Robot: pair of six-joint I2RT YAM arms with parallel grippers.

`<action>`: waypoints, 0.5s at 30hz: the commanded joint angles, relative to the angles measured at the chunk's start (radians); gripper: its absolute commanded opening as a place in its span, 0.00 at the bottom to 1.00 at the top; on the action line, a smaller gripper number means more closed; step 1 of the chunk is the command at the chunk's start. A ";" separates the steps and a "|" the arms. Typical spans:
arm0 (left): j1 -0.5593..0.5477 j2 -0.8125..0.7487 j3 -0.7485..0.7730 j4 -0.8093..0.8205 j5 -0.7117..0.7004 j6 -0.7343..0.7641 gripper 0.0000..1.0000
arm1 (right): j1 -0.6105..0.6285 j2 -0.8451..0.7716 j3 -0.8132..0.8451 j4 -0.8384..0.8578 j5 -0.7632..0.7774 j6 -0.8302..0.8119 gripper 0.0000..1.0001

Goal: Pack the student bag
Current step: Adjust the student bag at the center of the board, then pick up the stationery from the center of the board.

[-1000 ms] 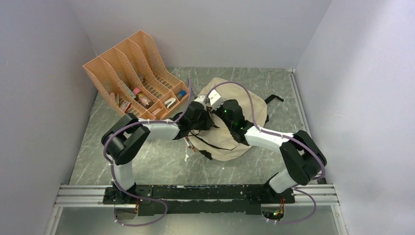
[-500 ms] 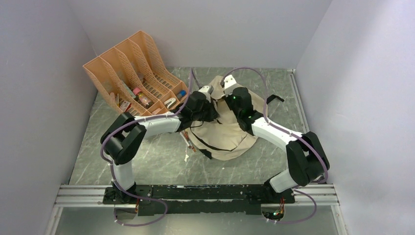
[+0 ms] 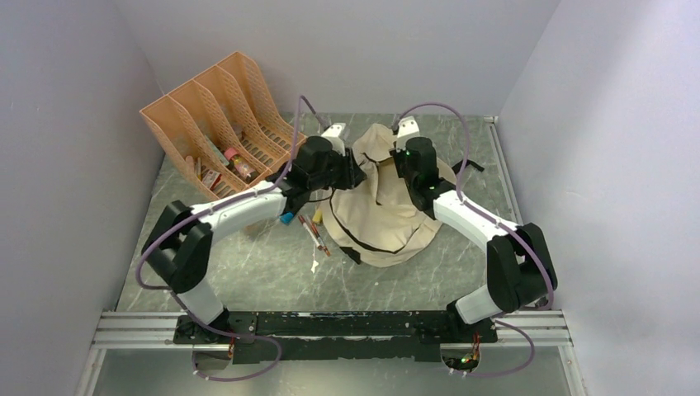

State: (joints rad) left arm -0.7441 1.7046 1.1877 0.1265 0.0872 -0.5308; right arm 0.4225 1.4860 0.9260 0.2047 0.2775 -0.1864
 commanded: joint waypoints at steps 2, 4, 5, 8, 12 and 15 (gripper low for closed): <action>0.053 -0.172 -0.072 -0.060 -0.034 0.015 0.39 | -0.057 -0.069 0.024 0.051 0.072 0.053 0.00; 0.079 -0.239 -0.128 -0.098 -0.082 0.003 0.44 | -0.070 -0.078 0.018 0.047 0.082 0.069 0.00; 0.091 -0.269 -0.159 -0.117 -0.125 -0.003 0.46 | -0.075 -0.081 0.015 0.044 0.092 0.078 0.00; 0.130 -0.337 -0.235 -0.187 -0.214 -0.005 0.50 | -0.098 -0.096 -0.001 0.042 0.107 0.108 0.00; 0.166 -0.335 -0.260 -0.249 -0.255 0.018 0.56 | -0.120 -0.105 -0.012 0.032 0.090 0.139 0.00; 0.174 -0.277 -0.230 -0.259 -0.249 0.056 0.59 | -0.123 -0.104 -0.027 0.027 0.054 0.158 0.00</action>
State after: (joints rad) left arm -0.5838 1.3727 0.9382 -0.0673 -0.1135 -0.5236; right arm 0.3210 1.4181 0.9131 0.1944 0.3122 -0.0696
